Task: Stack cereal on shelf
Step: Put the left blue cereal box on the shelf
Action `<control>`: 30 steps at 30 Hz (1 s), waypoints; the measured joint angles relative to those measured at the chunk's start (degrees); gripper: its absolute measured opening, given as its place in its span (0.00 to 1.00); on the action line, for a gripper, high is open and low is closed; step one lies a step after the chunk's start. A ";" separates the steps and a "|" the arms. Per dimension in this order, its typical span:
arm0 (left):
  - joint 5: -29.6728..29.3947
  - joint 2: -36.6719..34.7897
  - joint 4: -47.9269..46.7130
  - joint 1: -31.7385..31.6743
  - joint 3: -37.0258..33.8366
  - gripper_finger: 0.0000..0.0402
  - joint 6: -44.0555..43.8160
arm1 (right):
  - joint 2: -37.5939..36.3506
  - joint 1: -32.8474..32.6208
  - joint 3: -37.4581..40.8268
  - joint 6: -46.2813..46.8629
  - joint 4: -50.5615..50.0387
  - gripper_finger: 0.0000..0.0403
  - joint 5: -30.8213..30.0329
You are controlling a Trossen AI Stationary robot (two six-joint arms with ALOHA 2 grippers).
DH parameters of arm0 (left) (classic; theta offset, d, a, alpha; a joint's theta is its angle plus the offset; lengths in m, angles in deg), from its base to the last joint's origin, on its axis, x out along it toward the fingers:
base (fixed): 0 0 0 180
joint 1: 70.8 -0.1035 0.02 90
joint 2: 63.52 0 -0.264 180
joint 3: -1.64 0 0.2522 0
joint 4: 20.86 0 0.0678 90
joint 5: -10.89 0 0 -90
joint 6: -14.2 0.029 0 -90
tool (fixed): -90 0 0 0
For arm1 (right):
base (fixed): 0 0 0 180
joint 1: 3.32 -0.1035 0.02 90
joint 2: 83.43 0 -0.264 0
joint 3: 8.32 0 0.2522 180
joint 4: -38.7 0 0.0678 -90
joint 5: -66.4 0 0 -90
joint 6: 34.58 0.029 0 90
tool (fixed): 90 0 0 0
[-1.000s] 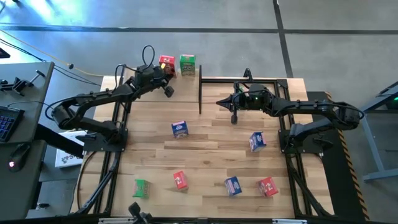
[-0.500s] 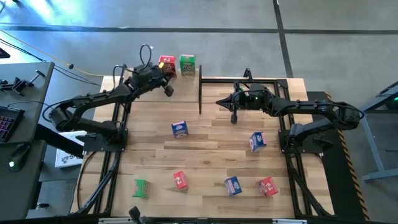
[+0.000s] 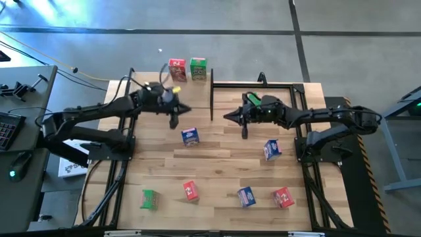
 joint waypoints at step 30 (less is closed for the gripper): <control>-18.95 21.86 -37.89 20.45 20.69 0.75 -16.11 | -0.09 -1.39 10.33 -4.60 26.85 0.00 3.63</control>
